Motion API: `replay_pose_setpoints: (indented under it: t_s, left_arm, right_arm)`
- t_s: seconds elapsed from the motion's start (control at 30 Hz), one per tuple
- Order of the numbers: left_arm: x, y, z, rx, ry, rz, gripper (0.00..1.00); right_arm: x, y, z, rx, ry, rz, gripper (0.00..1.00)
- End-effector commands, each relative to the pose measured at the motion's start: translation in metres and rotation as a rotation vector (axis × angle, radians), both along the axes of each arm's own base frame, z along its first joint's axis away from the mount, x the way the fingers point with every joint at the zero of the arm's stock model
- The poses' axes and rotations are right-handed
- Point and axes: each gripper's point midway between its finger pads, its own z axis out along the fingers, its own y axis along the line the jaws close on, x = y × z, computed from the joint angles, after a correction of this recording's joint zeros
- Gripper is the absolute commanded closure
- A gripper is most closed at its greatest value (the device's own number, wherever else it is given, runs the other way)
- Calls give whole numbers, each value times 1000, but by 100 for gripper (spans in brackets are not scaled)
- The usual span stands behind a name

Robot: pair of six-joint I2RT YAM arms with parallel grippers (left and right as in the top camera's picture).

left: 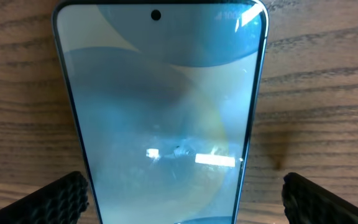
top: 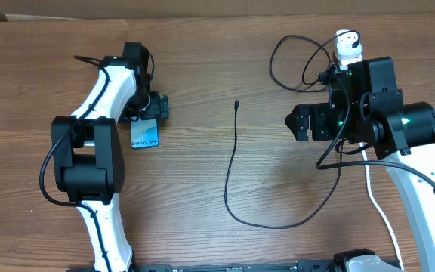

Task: Plug charger to phone and switch on socket
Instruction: 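Close the left gripper on the phone's top edge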

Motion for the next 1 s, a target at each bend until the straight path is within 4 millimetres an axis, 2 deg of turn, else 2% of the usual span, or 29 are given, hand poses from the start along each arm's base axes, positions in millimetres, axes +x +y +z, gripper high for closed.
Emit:
replay_pose_setpoints:
  t_s: [0.0, 0.27, 0.47, 0.63, 0.73, 0.97]
  left_arm:
    - [2, 8, 0, -6, -6, -26, 5]
    - [2, 11, -7, -12, -12, -46, 5]
    - [-11, 11, -24, -13, 15, -48, 7]
    - [-16, 11, -28, -14, 29, -48, 8]
    - [-16, 9, -28, -21, 29, -48, 12]
    - [-16, 8, -28, -31, 28, -40, 32]
  right_arm:
    - [3, -2, 5, -1, -17, -9, 0]
    - [3, -2, 5, -1, -19, -9, 0]
    - [3, -2, 6, 0, -21, -9, 0]
    - [3, -2, 6, 0, -21, -9, 0]
    - [4, -2, 6, 0, -21, -9, 0]
    - [4, -1, 6, 0, -25, -9, 0]
